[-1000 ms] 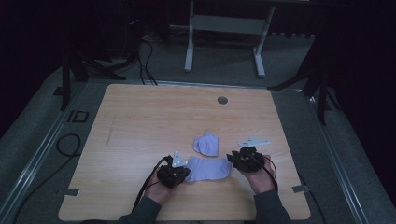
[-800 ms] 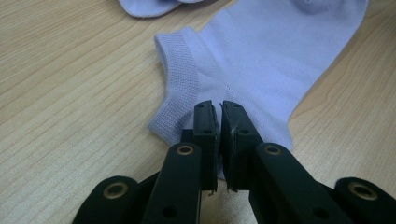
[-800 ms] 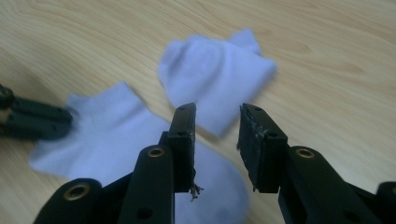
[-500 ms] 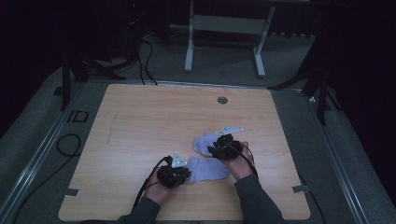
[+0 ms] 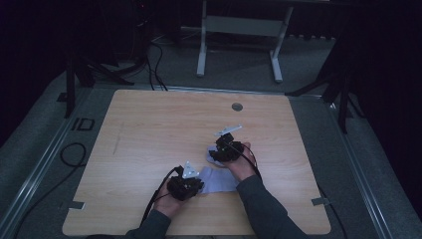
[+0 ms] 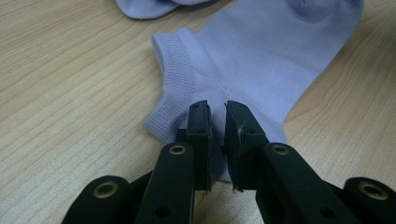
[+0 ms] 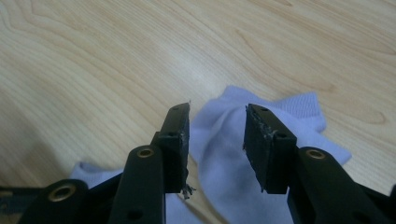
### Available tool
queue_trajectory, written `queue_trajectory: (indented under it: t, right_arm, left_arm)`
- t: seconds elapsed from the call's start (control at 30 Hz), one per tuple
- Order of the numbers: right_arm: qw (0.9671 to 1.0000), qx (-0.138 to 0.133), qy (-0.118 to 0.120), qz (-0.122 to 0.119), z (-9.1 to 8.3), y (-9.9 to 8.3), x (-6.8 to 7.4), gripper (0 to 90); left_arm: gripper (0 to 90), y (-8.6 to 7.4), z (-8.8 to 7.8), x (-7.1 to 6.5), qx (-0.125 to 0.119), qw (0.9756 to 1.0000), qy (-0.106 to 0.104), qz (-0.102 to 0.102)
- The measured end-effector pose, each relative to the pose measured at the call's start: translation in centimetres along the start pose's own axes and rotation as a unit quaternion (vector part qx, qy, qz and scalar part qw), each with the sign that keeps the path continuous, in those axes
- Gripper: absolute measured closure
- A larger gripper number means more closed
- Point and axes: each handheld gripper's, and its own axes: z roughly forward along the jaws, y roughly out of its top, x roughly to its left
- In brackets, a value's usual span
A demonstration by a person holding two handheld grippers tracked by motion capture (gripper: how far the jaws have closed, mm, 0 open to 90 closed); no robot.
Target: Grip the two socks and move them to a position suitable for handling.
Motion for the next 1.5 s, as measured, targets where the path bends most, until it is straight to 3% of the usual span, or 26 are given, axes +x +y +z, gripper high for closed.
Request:
queue_trajectory:
  t: [0.33,0.5,0.83,1.07,1.5]
  right_arm:
    - [0.9990,0.045,-0.003,0.005,2.5,0.5,-0.1,63.3]
    - [0.9981,0.061,-0.005,0.008,3.1,0.4,-0.1,85.1]
    - [0.9997,0.024,0.004,0.003,0.0,0.7,-0.4,88.7]
    - [0.9999,0.007,0.003,0.013,-1.9,0.1,-1.9,88.5]
    - [0.9991,0.003,-0.014,0.039,-4.4,-2.6,-5.1,86.9]
  left_arm:
    - [80.0,0.0,0.0,0.0,0.000,1.0000,0.000,0.000]
    - [79.9,0.0,0.0,0.0,0.000,1.0000,-0.002,-0.001]
    - [79.9,0.0,0.1,0.0,-0.001,1.0000,0.001,0.001]
    - [79.9,0.0,0.1,0.0,-0.001,1.0000,-0.001,0.000]
    - [79.8,0.0,0.1,0.0,-0.002,1.0000,-0.002,-0.002]
